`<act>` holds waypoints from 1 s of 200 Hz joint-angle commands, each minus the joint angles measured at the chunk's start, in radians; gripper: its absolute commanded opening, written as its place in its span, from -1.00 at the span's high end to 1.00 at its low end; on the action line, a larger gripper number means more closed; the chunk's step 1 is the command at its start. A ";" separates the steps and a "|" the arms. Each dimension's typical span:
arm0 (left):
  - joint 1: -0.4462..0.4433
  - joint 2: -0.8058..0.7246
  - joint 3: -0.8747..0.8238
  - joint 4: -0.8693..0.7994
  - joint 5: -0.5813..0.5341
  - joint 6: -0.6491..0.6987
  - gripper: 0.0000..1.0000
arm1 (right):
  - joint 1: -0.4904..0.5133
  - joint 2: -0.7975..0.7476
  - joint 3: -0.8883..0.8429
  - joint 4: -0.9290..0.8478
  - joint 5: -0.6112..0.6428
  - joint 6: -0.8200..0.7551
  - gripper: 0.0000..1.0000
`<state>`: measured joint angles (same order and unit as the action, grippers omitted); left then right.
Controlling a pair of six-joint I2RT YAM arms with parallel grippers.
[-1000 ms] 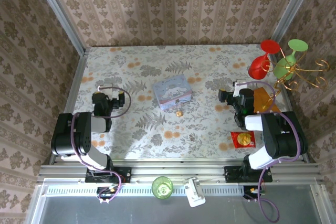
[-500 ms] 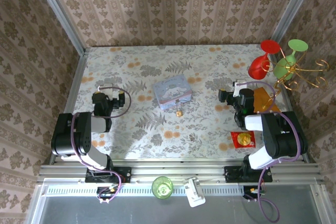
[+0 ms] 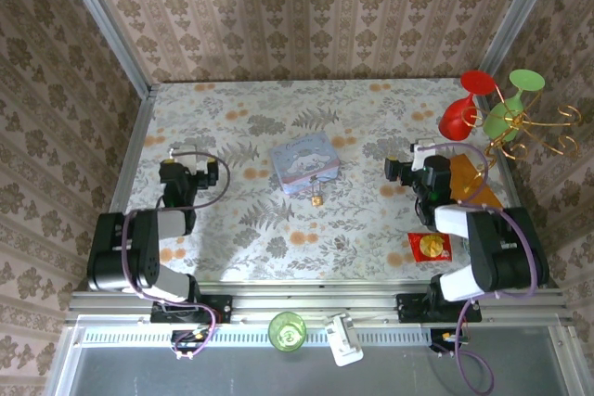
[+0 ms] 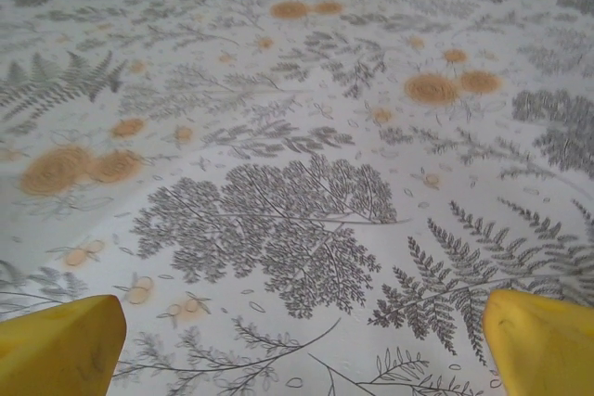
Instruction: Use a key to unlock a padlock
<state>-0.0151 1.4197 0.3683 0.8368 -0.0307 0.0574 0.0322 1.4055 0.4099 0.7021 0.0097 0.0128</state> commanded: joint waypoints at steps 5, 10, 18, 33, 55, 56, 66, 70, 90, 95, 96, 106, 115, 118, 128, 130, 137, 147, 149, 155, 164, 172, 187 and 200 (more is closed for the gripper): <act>-0.041 -0.106 0.017 -0.102 -0.061 0.023 -1.00 | 0.029 -0.124 0.049 -0.161 -0.016 -0.019 -1.00; -0.053 -0.125 0.019 -0.121 -0.082 0.025 -1.00 | 0.037 -0.140 0.052 -0.183 -0.016 -0.016 -1.00; -0.069 -0.157 0.022 -0.145 -0.104 0.023 -1.00 | 0.051 -0.165 0.061 -0.219 -0.011 -0.011 -1.00; -0.082 -0.214 0.023 -0.170 -0.097 -0.020 -1.00 | 0.096 -0.203 0.093 -0.316 0.009 -0.007 -1.00; -0.081 -0.312 0.063 -0.294 -0.017 -0.190 -1.00 | 0.163 -0.255 0.159 -0.472 0.009 0.033 -1.00; -0.081 -0.318 0.065 -0.301 -0.012 -0.200 -1.00 | 0.167 -0.256 0.163 -0.480 0.007 0.037 -1.00; -0.076 -0.356 0.082 -0.346 0.053 -0.293 -1.00 | 0.196 -0.273 0.195 -0.543 0.001 0.070 -1.00; -0.070 -0.370 0.083 -0.353 0.085 -0.348 -1.00 | 0.211 -0.281 0.205 -0.566 0.001 0.080 -1.00; -0.058 -0.426 0.059 -0.320 0.283 -0.480 -1.00 | 0.284 -0.312 0.227 -0.644 0.019 0.114 -1.00; -0.063 -0.442 0.057 -0.333 0.306 -0.511 -1.00 | 0.300 -0.318 0.233 -0.667 0.019 0.124 -0.99; -0.063 -0.444 0.057 -0.337 0.309 -0.515 -1.00 | 0.304 -0.320 0.235 -0.673 0.019 0.125 -0.99; -0.084 -0.468 0.069 -0.413 0.323 -0.547 -1.00 | 0.336 -0.328 0.252 -0.734 0.023 0.145 -0.98; -0.114 -0.482 0.096 -0.509 0.339 -0.548 -1.00 | 0.374 -0.334 0.266 -0.786 0.025 0.153 -0.98; -0.128 -0.485 0.106 -0.536 0.348 -0.538 -1.00 | 0.386 -0.336 0.269 -0.801 0.026 0.157 -0.98; -0.190 -0.490 0.130 -0.620 0.356 -0.509 -1.00 | 0.422 -0.342 0.275 -0.846 0.037 0.170 -0.98; -0.205 -0.491 0.135 -0.634 0.356 -0.504 -1.00 | 0.429 -0.342 0.278 -0.855 0.038 0.172 -0.98; -0.248 -0.490 0.154 -0.688 0.356 -0.487 -1.00 | 0.454 -0.345 0.282 -0.886 0.045 0.181 -0.98; -0.322 -0.487 0.175 -0.751 0.347 -0.480 -1.00 | 0.488 -0.345 0.287 -0.923 0.059 0.202 -0.98; -0.334 -0.488 0.177 -0.760 0.344 -0.479 -1.00 | 0.494 -0.345 0.289 -0.929 0.059 0.207 -0.98; -0.368 -0.489 0.183 -0.784 0.337 -0.482 -1.00 | 0.513 -0.344 0.294 -0.958 0.058 0.225 -0.97; -0.425 -0.490 0.188 -0.812 0.312 -0.493 -1.00 | 0.546 -0.346 0.295 -0.986 0.062 0.247 -0.96; -0.480 -0.492 0.188 -0.825 0.292 -0.509 -1.00 | 0.586 -0.345 0.294 -1.010 0.076 0.265 -0.95; -0.555 -0.484 0.180 -0.831 0.276 -0.545 -1.00 | 0.653 -0.339 0.287 -1.048 0.107 0.300 -0.93; -0.603 -0.476 0.167 -0.821 0.269 -0.571 -1.00 | 0.708 -0.329 0.283 -1.085 0.144 0.329 -0.91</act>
<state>-0.5472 0.9417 0.5327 0.0826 0.2623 -0.4473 0.6590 1.0771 0.6739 -0.2512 0.0742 0.2573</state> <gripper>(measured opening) 0.999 0.966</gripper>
